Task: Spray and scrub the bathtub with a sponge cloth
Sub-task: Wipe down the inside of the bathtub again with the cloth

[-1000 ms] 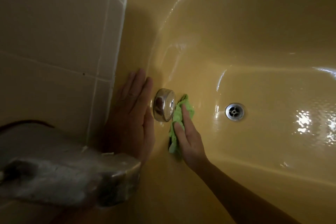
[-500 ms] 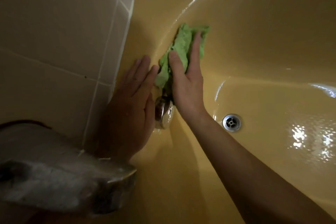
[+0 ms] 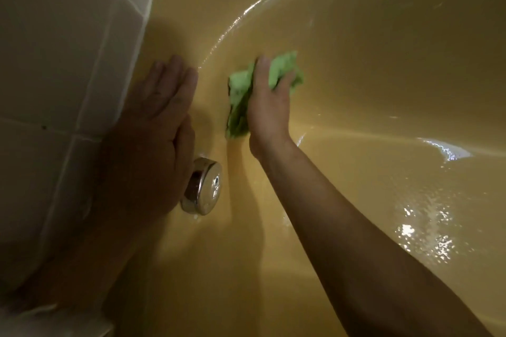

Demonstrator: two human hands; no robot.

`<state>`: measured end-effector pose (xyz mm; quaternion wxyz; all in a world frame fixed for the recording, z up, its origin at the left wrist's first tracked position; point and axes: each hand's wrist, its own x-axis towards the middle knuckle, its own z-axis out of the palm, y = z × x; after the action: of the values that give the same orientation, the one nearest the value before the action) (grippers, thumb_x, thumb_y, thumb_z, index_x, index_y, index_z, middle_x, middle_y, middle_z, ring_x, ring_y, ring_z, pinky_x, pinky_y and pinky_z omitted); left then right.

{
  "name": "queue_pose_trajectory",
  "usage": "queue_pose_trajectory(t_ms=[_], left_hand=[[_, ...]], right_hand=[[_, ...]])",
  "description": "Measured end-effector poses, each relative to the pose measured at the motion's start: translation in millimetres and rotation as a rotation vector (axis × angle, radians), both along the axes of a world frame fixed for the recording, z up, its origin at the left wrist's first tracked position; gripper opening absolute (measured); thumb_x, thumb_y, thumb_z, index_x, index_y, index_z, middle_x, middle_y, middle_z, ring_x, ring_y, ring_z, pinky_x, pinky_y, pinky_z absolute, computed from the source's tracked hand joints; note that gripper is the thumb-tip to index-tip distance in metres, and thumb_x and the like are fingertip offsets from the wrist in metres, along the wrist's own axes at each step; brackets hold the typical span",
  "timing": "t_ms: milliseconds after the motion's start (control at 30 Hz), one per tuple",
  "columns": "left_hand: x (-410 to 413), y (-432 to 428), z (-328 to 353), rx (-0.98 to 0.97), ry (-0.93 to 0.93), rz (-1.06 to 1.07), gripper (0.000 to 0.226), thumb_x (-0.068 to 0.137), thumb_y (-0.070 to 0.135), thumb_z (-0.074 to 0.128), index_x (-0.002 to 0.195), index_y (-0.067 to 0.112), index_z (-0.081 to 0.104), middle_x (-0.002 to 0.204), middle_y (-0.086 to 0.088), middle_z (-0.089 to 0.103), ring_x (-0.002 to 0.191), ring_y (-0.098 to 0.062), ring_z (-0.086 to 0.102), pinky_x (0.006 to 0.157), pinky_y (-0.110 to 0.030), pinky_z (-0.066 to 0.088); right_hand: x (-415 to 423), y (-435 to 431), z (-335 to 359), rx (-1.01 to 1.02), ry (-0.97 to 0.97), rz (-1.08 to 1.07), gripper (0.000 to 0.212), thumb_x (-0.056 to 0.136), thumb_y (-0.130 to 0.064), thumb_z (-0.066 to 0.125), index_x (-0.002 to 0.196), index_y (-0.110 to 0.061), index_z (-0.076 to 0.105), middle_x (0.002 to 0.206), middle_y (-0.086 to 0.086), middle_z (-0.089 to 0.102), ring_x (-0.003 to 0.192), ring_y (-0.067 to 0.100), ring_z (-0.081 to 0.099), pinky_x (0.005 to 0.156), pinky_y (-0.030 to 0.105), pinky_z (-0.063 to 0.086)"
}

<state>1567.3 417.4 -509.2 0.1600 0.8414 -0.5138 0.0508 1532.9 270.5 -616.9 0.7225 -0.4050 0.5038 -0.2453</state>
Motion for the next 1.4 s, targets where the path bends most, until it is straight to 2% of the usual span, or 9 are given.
queue_pose_trajectory(t_ms=[167,267,400,633,833,933,1067,1200,1400], left_hand=[[1,-4,-1,-0.005,0.013,-0.028,0.048,0.104,0.006,0.043,0.151,0.005,0.052,0.163,-0.011,0.041,0.154,-0.031,0.034,0.122,-0.051,0.034],[0,-4,-2,-0.032,0.025,-0.028,0.047,0.104,0.005,0.043,0.150,0.004,0.053,0.161,-0.012,0.043,0.153,-0.030,0.035,0.120,-0.055,0.037],[3,-8,-3,-0.057,0.045,0.005,0.047,0.104,0.007,0.042,0.150,0.007,0.054,0.161,-0.010,0.043,0.153,-0.027,0.036,0.123,-0.044,0.034],[4,-9,0,-0.036,0.036,0.018,0.049,0.103,0.011,0.041,0.150,0.009,0.055,0.161,-0.010,0.043,0.153,-0.026,0.036,0.122,-0.035,0.032],[4,-11,3,0.054,0.054,0.012,0.055,0.098,0.010,0.037,0.150,0.001,0.052,0.161,-0.019,0.042,0.152,-0.036,0.036,0.125,-0.045,0.028],[-6,-15,5,0.025,0.000,-0.084,0.052,0.094,0.005,0.041,0.143,0.002,0.059,0.156,-0.017,0.050,0.147,-0.037,0.043,0.118,-0.053,0.039],[-81,-66,29,-0.244,0.821,0.282,0.034,0.107,0.029,0.057,0.140,0.028,0.066,0.147,0.021,0.050,0.140,0.002,0.045,0.111,-0.010,0.035],[-121,-112,22,-0.504,2.034,0.555,0.045,0.102,0.062,0.045,0.110,0.031,0.077,0.108,0.005,0.079,0.111,-0.019,0.072,0.087,-0.039,0.054],[-122,-128,-21,-0.696,2.248,0.390,0.073,0.088,0.083,0.044,0.138,0.035,0.066,0.147,-0.002,0.062,0.140,-0.033,0.052,0.113,-0.060,0.044]], right_hand=[[7,-6,8,-0.405,0.014,-0.165,0.076,0.110,-0.040,0.042,0.164,-0.020,-0.008,0.173,0.007,-0.005,0.158,0.015,-0.011,0.120,0.025,0.003],[5,-33,-58,-0.088,0.117,-0.177,0.079,0.108,-0.047,0.038,0.163,-0.018,-0.010,0.172,0.012,0.003,0.159,0.027,0.008,0.124,0.031,0.004],[-7,-75,-102,0.500,-0.032,-0.268,0.077,0.097,-0.059,0.043,0.162,-0.028,0.017,0.138,0.009,0.062,0.117,0.033,0.067,0.099,0.061,0.052],[-10,-99,30,0.387,-0.344,-0.368,0.055,0.092,-0.034,0.061,0.144,-0.023,0.048,0.122,0.015,0.069,0.101,0.039,0.071,0.075,0.068,0.056],[-73,-95,103,0.448,-0.535,-0.153,0.039,0.097,-0.039,0.054,0.120,-0.010,0.064,0.114,0.015,0.067,0.107,0.033,0.066,0.107,0.053,0.046],[-114,-75,116,0.389,-0.459,0.074,0.036,0.096,-0.040,0.052,0.118,-0.013,0.061,0.105,0.013,0.061,0.099,0.031,0.057,0.096,0.046,0.046],[-142,-53,128,0.125,-0.282,0.325,0.029,0.104,-0.026,0.052,0.131,-0.018,0.051,0.089,-0.002,0.068,0.083,0.015,0.066,0.083,0.039,0.051],[-158,-52,141,-0.068,0.006,0.679,0.045,0.102,-0.060,0.047,0.143,-0.041,0.055,0.129,-0.017,0.069,0.120,0.004,0.064,0.110,0.039,0.045],[-179,-113,153,-0.838,0.486,1.145,0.053,0.104,-0.062,0.028,0.146,-0.040,0.052,0.132,-0.017,0.062,0.091,-0.010,0.068,0.087,0.006,0.044]])
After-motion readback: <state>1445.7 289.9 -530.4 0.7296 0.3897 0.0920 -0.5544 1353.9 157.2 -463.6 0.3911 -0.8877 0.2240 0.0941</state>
